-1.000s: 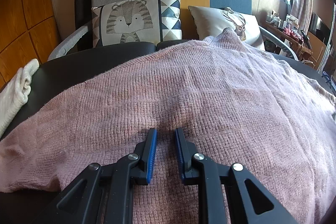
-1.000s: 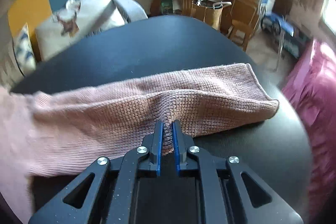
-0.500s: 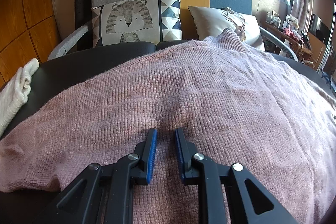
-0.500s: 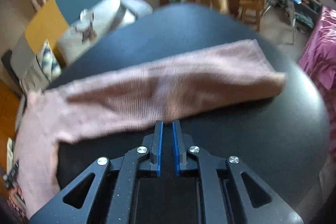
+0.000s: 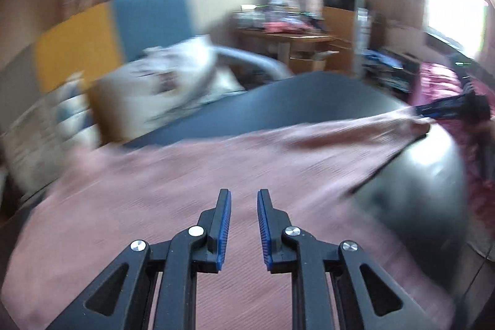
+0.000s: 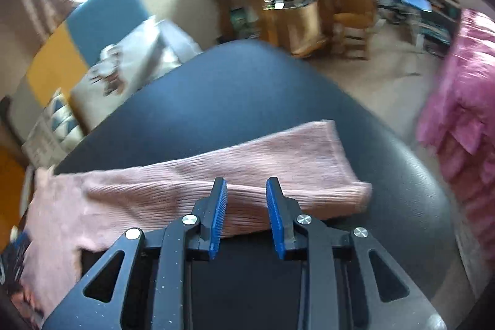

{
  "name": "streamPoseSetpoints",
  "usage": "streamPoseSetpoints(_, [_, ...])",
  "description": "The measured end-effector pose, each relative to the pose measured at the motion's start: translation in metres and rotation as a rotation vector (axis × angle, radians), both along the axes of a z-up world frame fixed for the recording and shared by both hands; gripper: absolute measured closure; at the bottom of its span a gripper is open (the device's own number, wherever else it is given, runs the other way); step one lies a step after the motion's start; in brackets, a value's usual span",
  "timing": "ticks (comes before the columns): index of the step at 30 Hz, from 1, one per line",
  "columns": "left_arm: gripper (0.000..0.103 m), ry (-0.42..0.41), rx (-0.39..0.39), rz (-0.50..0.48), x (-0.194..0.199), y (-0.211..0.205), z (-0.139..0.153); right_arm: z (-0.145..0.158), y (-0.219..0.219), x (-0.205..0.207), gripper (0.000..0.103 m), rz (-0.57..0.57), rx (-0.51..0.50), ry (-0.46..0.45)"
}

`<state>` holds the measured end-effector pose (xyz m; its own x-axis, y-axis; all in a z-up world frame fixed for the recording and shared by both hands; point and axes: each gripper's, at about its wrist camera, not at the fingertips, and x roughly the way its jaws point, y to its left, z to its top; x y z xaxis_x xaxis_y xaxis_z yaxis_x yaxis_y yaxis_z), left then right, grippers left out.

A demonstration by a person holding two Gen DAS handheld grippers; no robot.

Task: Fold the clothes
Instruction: 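Close the right tool on the folded sleeve edge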

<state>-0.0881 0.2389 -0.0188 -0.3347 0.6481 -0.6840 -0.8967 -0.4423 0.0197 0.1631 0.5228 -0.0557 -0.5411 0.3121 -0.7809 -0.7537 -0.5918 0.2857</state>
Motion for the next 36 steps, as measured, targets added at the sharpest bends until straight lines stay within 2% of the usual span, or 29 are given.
streamPoseSetpoints(3, [0.086, -0.037, -0.040, -0.110, 0.027, 0.072, -0.005, -0.006, -0.013, -0.021, 0.074, 0.082, 0.001, -0.005])
streamPoseSetpoints(5, [0.086, 0.012, -0.103, -0.161, 0.041, 0.108, -0.016, -0.010, -0.023, -0.031, 0.073, 0.123, 0.037, -0.061])
streamPoseSetpoints(6, [0.086, 0.045, -0.143, -0.173, 0.046, 0.124, -0.025, -0.014, -0.029, -0.037, 0.069, 0.141, 0.079, -0.124])
streamPoseSetpoints(7, [0.086, 0.033, -0.171, -0.184, 0.045, 0.133, -0.033, -0.018, -0.033, -0.043, 0.063, 0.150, 0.110, -0.174])
streamPoseSetpoints(8, [0.086, 0.018, -0.198, -0.195, 0.045, 0.141, -0.041, -0.022, -0.035, -0.046, 0.060, 0.154, 0.134, -0.215])
streamPoseSetpoints(10, [0.085, -0.071, -0.245, -0.231, 0.040, 0.151, -0.061, -0.030, -0.039, -0.050, 0.060, 0.167, 0.143, -0.239])
streamPoseSetpoints(11, [0.085, -0.057, -0.196, -0.239, 0.040, 0.147, -0.061, -0.032, -0.041, -0.049, 0.060, 0.164, 0.155, -0.238])
streamPoseSetpoints(12, [0.083, -0.068, -0.178, -0.243, 0.038, 0.145, -0.064, -0.034, -0.043, -0.048, 0.060, 0.160, 0.175, -0.241])
streamPoseSetpoints(14, [0.083, -0.100, -0.153, -0.246, 0.033, 0.142, -0.066, -0.034, -0.045, -0.048, 0.078, 0.140, 0.194, -0.248])
streamPoseSetpoints(15, [0.083, -0.117, -0.149, -0.245, 0.031, 0.142, -0.067, -0.034, -0.044, -0.047, 0.093, 0.124, 0.202, -0.250])
streamPoseSetpoints(16, [0.083, -0.127, -0.144, -0.246, 0.030, 0.141, -0.067, -0.032, -0.043, -0.044, 0.099, 0.118, 0.190, -0.224])
streamPoseSetpoints(20, [0.084, -0.165, -0.131, -0.255, 0.025, 0.140, -0.068, -0.019, -0.041, -0.020, 0.099, 0.092, 0.112, -0.092])
streamPoseSetpoints(25, [0.091, -0.182, -0.125, -0.255, 0.020, 0.137, -0.066, -0.015, -0.054, 0.000, 0.099, 0.118, 0.097, -0.049])
streamPoseSetpoints(30, [0.094, -0.176, -0.144, -0.281, 0.026, 0.134, -0.063, -0.033, -0.063, 0.009, 0.099, 0.124, 0.059, -0.071])
streamPoseSetpoints(36, [0.094, -0.193, -0.239, -0.359, 0.029, 0.132, -0.057, -0.036, -0.059, 0.012, 0.099, 0.084, 0.043, -0.050])
